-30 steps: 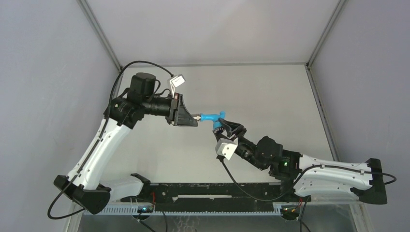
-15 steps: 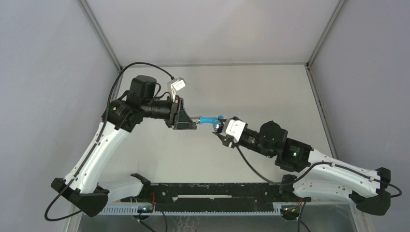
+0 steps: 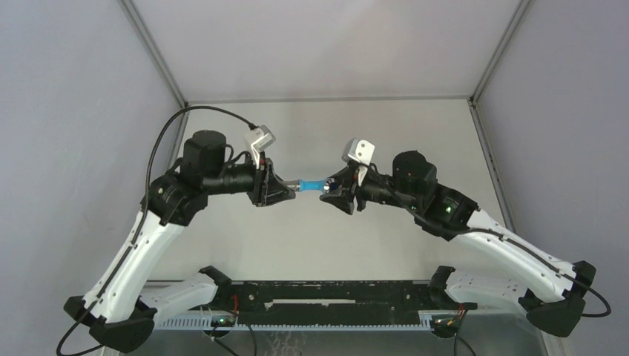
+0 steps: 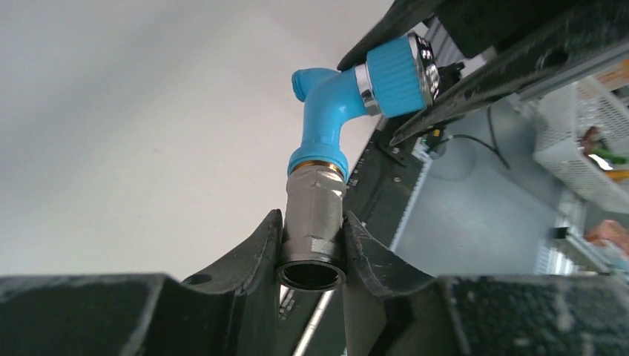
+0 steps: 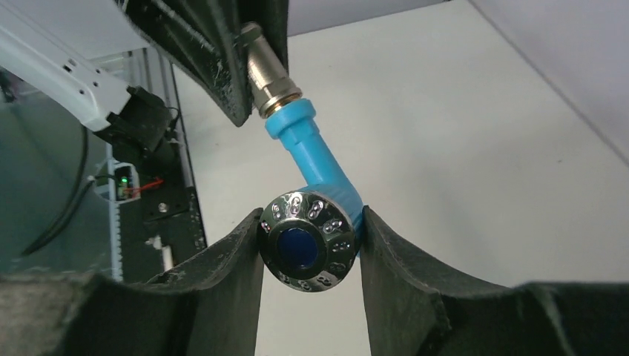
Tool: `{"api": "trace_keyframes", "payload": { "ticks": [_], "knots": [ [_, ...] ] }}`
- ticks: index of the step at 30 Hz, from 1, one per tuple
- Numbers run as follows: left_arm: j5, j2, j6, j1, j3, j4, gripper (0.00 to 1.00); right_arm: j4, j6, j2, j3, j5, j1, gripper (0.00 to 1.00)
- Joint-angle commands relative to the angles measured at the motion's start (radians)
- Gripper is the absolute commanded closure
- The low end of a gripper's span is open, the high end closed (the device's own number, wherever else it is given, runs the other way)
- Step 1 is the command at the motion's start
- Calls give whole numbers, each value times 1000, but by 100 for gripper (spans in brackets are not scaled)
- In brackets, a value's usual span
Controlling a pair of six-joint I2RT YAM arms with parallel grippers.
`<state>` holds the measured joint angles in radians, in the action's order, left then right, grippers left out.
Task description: Install the water faucets
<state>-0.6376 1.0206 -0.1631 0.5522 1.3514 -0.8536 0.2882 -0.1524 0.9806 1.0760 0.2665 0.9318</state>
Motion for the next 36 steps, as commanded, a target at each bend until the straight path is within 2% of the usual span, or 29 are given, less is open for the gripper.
{"api": "trace_keyframes", "payload": {
  "ticks": [1, 3, 5, 7, 9, 11, 20, 23, 26, 28, 29, 30, 34, 35, 36],
  "knots": [
    [102, -113, 111, 50, -83, 172, 100, 2, 246, 53, 132, 121, -91, 78],
    [125, -155, 156, 66, -115, 206, 100, 40, 343, 88, 185, 227, -149, 77],
    [135, -196, 198, 74, -144, 235, 100, 46, 408, 115, 218, 340, -197, 72],
    [135, -228, 216, 77, -164, 264, 100, 38, 449, 123, 224, 385, -217, 61],
    [133, -247, 219, 77, -177, 284, 100, 47, 455, 125, 223, 376, -221, 50],
    [131, -247, 212, 78, -181, 287, 100, 68, 452, 124, 223, 345, -224, 43],
    [127, -232, 206, 89, -179, 287, 100, 165, 429, 65, 240, 145, -231, 34],
    [132, -229, 191, 93, -173, 291, 100, 144, 438, 41, 235, 173, -231, 26],
    [128, -217, 174, 93, -163, 293, 100, 92, 458, 20, 222, 222, -231, 26],
    [131, -213, 172, 93, -165, 289, 100, 66, 459, 0, 211, 232, -227, 28],
    [130, -211, 171, 93, -167, 288, 100, 57, 455, -8, 205, 233, -226, 36],
    [130, -210, 170, 94, -167, 284, 100, 49, 450, -16, 195, 239, -226, 52],
    [143, -193, 139, 94, -146, 261, 100, 16, 443, -33, 164, 281, -223, 95],
    [145, -187, 135, 95, -138, 253, 100, 4, 443, -36, 154, 281, -221, 100],
    [146, -180, 132, 94, -131, 247, 100, -11, 448, -41, 139, 280, -218, 100]
  ]
}}
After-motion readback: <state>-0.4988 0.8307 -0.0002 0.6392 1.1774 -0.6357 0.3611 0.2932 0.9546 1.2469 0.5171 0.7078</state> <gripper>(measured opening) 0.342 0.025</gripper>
